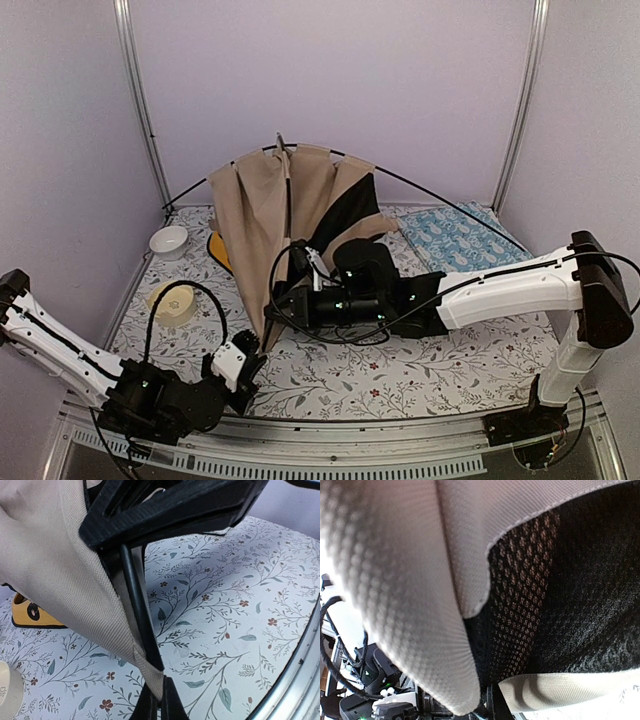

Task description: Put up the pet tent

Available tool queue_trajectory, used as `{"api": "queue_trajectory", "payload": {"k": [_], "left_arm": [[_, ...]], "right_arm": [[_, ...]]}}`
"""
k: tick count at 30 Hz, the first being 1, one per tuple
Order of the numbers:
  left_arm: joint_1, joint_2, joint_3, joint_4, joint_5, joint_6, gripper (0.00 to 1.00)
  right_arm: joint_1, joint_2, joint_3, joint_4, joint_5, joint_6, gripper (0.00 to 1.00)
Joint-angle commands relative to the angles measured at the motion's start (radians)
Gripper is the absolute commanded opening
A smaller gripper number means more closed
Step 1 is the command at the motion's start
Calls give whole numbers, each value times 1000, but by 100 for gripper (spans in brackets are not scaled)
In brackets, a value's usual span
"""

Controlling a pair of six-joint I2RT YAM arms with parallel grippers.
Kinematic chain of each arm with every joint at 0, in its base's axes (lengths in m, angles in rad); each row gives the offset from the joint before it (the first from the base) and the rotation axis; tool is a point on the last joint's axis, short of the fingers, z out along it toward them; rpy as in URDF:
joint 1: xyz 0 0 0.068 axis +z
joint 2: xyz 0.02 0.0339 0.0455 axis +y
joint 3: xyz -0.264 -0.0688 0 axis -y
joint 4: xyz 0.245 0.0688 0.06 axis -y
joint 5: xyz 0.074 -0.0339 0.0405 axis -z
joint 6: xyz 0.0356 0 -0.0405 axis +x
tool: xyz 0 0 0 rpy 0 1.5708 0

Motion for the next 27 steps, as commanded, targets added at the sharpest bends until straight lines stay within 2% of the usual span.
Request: {"api": "queue_trajectory", "payload": {"k": [1, 8, 27], "left_arm": [[-58, 14, 36, -38, 83, 8, 0], [-58, -4, 42, -46, 157, 40, 0], [-51, 27, 42, -44, 321, 30, 0]], "right_arm": [[-37, -26, 18, 35, 113, -30, 0], [-21, -52, -25, 74, 172, -30, 0], [-45, -65, -8, 133, 176, -44, 0]]}}
